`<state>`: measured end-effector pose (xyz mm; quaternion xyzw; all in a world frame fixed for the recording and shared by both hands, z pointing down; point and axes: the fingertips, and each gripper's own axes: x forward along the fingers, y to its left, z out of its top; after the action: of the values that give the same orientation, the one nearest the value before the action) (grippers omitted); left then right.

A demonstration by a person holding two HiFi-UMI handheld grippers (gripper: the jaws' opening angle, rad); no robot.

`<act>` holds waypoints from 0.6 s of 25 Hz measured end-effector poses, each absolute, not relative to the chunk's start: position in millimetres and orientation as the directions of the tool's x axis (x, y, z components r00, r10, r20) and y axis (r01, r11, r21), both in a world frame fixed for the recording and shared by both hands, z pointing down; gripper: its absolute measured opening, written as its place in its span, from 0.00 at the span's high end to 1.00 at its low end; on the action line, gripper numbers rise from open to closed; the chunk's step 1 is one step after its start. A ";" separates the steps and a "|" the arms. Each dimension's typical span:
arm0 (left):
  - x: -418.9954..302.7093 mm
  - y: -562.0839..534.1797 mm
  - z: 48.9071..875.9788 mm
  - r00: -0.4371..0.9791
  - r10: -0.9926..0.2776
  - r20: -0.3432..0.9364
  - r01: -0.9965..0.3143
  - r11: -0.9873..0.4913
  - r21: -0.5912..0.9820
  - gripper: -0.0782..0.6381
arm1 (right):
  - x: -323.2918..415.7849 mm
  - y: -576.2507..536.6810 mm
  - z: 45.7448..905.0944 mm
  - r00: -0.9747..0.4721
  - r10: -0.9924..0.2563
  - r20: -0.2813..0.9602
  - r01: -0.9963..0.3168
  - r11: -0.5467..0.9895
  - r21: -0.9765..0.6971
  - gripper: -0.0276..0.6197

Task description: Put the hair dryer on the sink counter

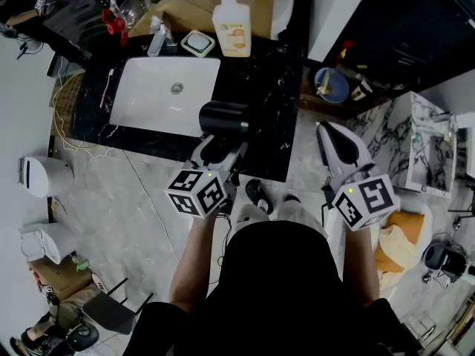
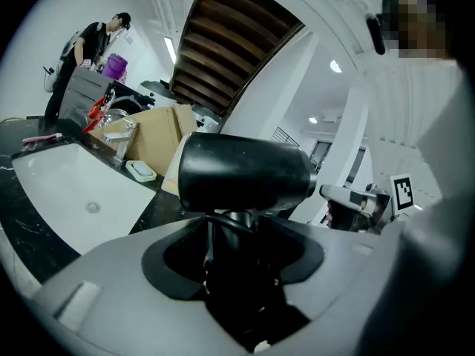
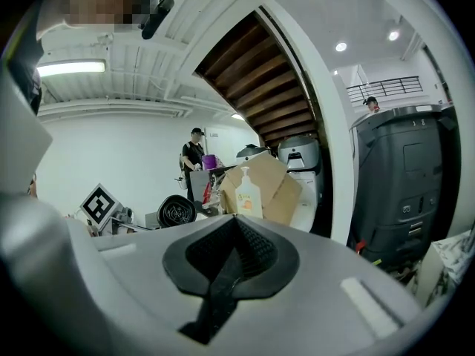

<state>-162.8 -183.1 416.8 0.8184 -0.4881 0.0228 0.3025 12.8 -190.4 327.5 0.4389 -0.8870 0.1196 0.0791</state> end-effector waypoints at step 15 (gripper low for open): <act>-162.7 -220.7 483.0 0.544 -0.699 0.464 -0.814 -0.304 0.495 0.59 | 11.6 -206.5 362.0 -0.562 -0.755 0.338 -0.825 0.540 -0.167 0.94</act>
<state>-162.7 -220.7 483.0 0.8036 -0.4708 0.0808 0.3551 11.6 -206.5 362.0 0.4540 -0.8700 0.1551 0.1132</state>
